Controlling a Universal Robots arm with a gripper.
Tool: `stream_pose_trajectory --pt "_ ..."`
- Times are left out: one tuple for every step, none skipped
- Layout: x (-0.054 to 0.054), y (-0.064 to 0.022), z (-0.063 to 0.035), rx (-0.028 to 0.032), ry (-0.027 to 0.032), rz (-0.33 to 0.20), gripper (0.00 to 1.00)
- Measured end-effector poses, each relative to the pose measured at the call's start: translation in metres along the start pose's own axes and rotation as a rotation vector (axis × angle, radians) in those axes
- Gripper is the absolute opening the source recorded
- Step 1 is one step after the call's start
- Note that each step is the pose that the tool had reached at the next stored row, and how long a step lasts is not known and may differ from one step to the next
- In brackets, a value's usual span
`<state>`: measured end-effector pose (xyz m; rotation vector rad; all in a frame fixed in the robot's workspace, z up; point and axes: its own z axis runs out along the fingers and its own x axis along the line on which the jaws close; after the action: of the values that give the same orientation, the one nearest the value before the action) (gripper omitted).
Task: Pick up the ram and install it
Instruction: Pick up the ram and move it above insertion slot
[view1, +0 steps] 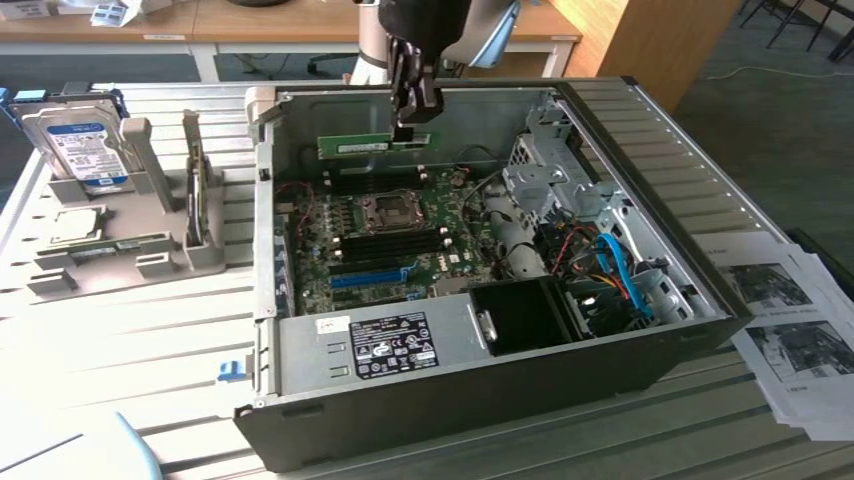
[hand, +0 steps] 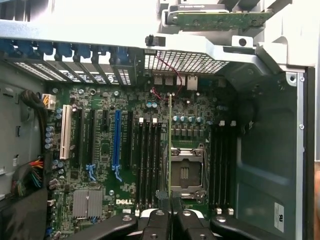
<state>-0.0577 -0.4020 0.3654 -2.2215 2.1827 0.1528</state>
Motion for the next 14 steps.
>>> stream_pose_trajectory --pt "0.000 -0.0001 0.0011 0.0001 -0.0001 0.000 0.11" --pt "0.000 -0.0001 0.0022 0.0001 -0.0001 0.000 0.11" --pt "0.000 -0.0002 0.0033 0.0001 -0.0001 0.000 0.11" --pt "0.000 -0.0002 0.0043 0.0001 0.0000 0.000 0.11" --pt "0.000 -0.0003 0.0054 0.0001 0.0001 0.000 0.11" --pt "0.001 -0.0004 0.0065 0.0002 -0.0001 0.000 0.11" --pt "0.001 -0.0004 0.0074 0.0002 -0.0001 0.000 0.11" --pt "0.001 -0.0004 0.0084 0.0002 0.0000 0.000 0.11" --pt "0.001 -0.0005 0.0093 0.0002 0.0000 0.000 0.11" --pt "0.001 -0.0005 0.0102 0.0002 0.0000 0.000 0.11" --pt "0.001 -0.0006 0.0112 0.0003 0.0000 0.000 0.11" --pt "0.001 -0.0006 0.0121 0.0003 0.0000 0.000 0.11" --pt "0.001 -0.0007 0.0131 0.0004 0.0000 0.000 0.11" --pt "0.001 -0.0007 0.0140 0.0004 0.0000 0.000 0.11"
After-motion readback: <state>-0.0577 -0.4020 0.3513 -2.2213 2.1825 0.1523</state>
